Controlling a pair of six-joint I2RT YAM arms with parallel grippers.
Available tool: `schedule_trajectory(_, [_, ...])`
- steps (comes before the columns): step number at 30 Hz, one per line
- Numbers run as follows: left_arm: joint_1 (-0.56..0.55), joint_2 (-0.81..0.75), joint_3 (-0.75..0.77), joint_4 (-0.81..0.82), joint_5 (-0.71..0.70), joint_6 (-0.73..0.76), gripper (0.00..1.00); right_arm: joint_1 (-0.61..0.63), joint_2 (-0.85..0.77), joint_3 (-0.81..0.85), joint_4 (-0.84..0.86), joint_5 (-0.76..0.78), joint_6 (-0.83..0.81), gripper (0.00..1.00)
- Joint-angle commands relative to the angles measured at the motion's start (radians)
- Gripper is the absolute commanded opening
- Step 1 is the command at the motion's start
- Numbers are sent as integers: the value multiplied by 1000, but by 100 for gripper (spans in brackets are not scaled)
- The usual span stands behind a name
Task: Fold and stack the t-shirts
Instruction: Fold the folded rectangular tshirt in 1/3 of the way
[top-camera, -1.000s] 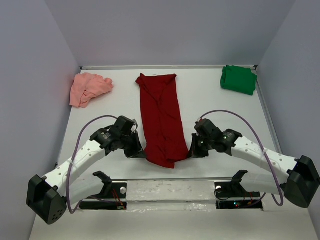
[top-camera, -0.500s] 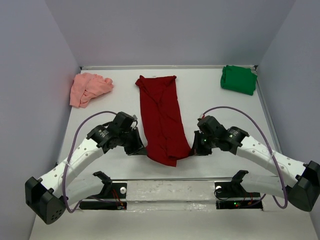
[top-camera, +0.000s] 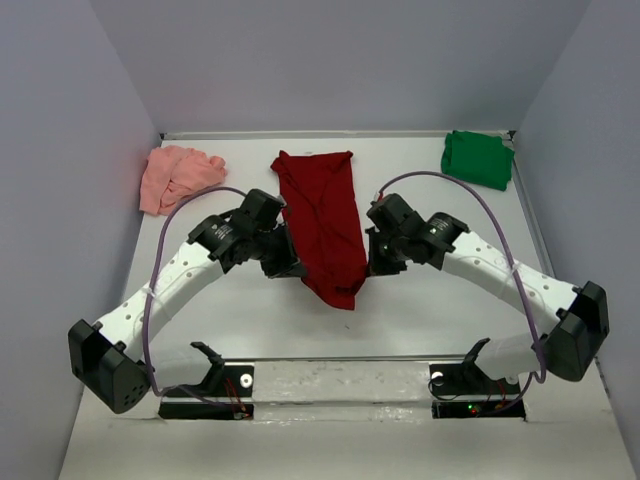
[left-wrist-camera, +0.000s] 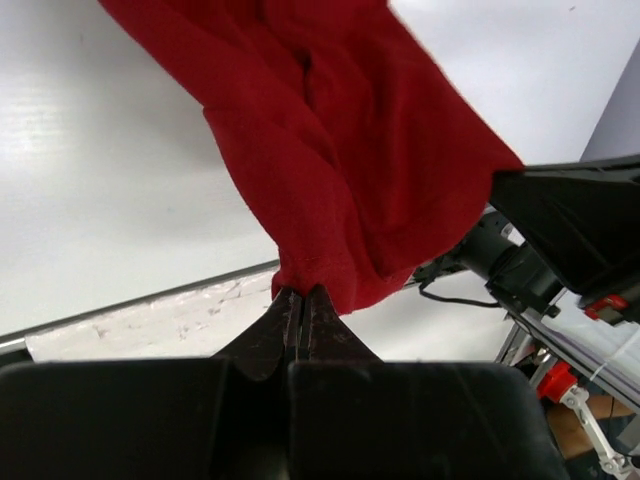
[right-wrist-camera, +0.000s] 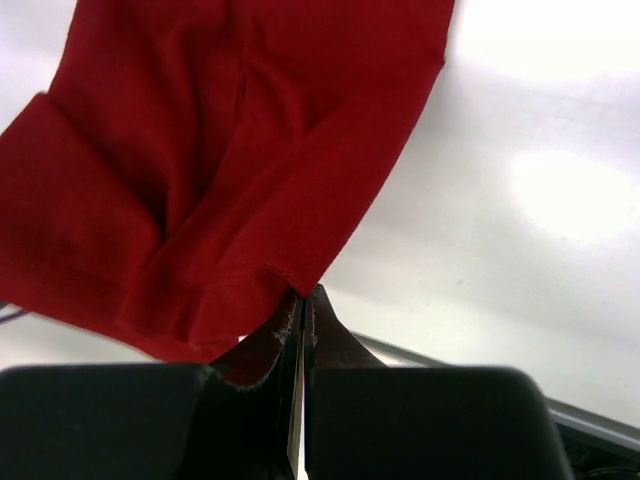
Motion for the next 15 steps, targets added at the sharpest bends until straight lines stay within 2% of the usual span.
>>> schedule_trajectory(1, [-2, 40, 121, -11, -47, 39, 0, 8, 77, 126, -45, 136, -76, 0])
schedule_trajectory(7, [-2, 57, 146, -22, -73, 43, 0, 8, 157, 242, -88, 193, -106, 0])
schedule_trajectory(15, [-2, 12, 87, -16, -73, 25, 0, 8, 137, 253, -130, 245, -106, 0])
